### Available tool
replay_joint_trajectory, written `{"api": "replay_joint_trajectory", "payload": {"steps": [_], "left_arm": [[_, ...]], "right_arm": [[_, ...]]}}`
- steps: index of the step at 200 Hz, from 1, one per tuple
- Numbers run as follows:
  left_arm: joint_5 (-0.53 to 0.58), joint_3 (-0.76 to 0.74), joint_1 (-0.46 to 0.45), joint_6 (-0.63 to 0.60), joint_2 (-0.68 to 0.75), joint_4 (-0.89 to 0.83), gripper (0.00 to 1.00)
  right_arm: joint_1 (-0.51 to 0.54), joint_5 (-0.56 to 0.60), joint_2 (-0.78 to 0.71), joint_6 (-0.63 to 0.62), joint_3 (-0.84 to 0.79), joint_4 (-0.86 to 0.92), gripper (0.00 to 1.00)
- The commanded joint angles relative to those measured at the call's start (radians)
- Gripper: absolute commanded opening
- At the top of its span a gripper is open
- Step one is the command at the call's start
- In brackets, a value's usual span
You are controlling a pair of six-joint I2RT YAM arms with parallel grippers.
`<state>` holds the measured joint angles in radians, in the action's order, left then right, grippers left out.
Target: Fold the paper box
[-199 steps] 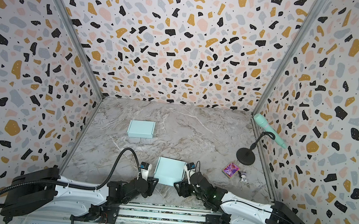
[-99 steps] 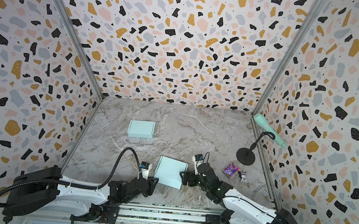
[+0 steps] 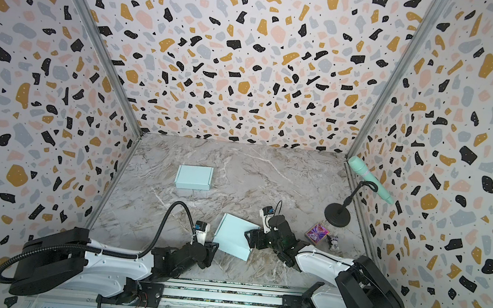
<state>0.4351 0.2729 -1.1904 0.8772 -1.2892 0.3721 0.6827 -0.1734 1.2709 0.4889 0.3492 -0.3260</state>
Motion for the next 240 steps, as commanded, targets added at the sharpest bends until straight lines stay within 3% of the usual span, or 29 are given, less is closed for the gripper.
{"api": "replay_joint_trajectory", "payload": {"steps": [1, 72, 150, 203, 240], "left_arm": [[0.027, 0.016, 0.011, -0.024, -0.024, 0.029, 0.35], [0.03, 0.035, 0.039, -0.066, -0.131, 0.101, 0.37], [-0.012, 0.098, 0.066, -0.102, -0.24, 0.125, 0.38], [-0.039, 0.001, 0.066, -0.072, -0.109, 0.12, 0.39], [-0.08, -0.09, 0.066, -0.046, 0.034, 0.086, 0.4]], "right_arm": [[-0.004, -0.026, 0.013, -0.013, 0.018, -0.036, 0.84], [-0.007, -0.07, 0.058, -0.003, -0.005, -0.077, 0.73], [-0.007, -0.095, 0.078, 0.011, -0.029, -0.106, 0.7], [-0.007, -0.075, 0.001, 0.004, -0.017, -0.039, 0.7], [-0.008, -0.043, -0.078, 0.006, -0.006, 0.028, 0.83]]}}
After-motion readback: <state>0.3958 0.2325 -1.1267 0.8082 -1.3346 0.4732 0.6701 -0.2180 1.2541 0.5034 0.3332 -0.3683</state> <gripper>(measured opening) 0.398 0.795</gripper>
